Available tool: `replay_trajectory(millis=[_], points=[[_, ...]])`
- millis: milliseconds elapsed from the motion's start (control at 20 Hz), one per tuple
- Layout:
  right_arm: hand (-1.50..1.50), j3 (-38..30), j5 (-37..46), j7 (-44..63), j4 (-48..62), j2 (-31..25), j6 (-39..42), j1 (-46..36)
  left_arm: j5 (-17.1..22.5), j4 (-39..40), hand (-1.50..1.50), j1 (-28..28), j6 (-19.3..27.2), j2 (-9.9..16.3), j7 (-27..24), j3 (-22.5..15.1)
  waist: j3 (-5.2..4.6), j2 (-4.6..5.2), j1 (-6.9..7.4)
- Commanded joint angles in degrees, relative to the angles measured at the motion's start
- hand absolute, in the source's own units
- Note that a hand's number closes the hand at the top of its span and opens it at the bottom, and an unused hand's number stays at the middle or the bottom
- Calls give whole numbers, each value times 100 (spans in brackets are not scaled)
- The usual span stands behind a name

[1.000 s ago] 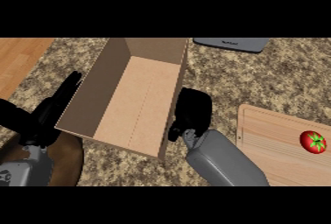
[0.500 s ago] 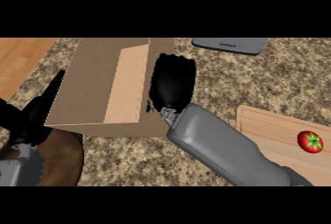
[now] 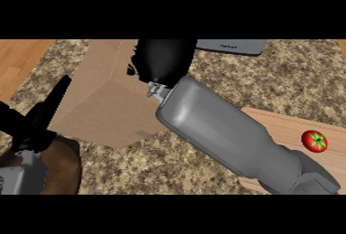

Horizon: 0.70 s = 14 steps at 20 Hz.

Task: Pick the squash from the cutting board and place it in the cardboard box

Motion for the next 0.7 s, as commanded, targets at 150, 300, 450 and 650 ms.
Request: replay_trajectory(millis=[150,300,450,650], points=[[150,-484,97,1421,648,155,265,-809,36,-19,0,-29,-54,18,-14,7,11,-15,-114],[150,-488,8,1422,961,156,309,-914,-55,-29,0,-57,103,-216,-22,-151,15,19,-195],[150,-495,-77,1422,1150,157,107,-1052,-113,-27,0,1,76,-122,-147,-85,21,35,-199],[150,-370,-182,1423,1355,157,-64,-1009,-94,15,0,25,65,-109,-205,-30,25,58,-263]])
